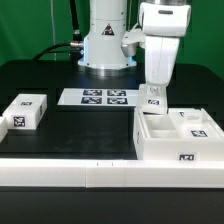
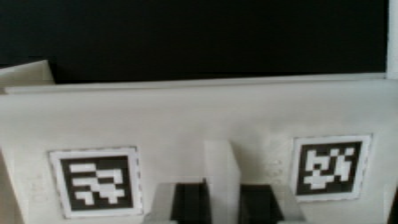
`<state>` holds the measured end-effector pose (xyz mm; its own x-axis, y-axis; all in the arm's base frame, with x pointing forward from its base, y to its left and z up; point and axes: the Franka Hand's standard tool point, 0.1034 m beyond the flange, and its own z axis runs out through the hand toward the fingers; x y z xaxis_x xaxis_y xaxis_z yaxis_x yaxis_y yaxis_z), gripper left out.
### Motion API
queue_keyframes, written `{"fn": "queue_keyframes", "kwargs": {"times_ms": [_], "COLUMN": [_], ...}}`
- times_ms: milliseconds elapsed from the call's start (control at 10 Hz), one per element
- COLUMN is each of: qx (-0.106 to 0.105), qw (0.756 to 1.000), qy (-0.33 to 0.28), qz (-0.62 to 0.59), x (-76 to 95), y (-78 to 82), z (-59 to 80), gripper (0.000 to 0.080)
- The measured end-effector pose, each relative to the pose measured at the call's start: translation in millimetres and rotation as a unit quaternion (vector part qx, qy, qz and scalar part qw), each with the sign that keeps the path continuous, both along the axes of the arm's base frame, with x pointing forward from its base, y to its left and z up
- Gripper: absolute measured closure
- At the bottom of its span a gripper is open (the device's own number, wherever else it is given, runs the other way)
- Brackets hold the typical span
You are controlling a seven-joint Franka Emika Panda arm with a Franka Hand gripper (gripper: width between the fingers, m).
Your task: Assemble cabinet
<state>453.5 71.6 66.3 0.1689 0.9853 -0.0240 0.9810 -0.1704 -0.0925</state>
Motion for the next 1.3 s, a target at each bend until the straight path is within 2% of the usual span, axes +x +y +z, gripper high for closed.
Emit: {"fn": "queue_keyframes", "kwargs": {"times_ms": [400,1300], "qx": [0.002,0.000], "qw": [1.000,1.000], "qy": [-0.003,0.006], "qz": [0.000,0.020], "x": [6.7,6.5], "y": [0.8,4.1], "z": [0.3,-0.7], "gripper": [0.0731,0.0731]}}
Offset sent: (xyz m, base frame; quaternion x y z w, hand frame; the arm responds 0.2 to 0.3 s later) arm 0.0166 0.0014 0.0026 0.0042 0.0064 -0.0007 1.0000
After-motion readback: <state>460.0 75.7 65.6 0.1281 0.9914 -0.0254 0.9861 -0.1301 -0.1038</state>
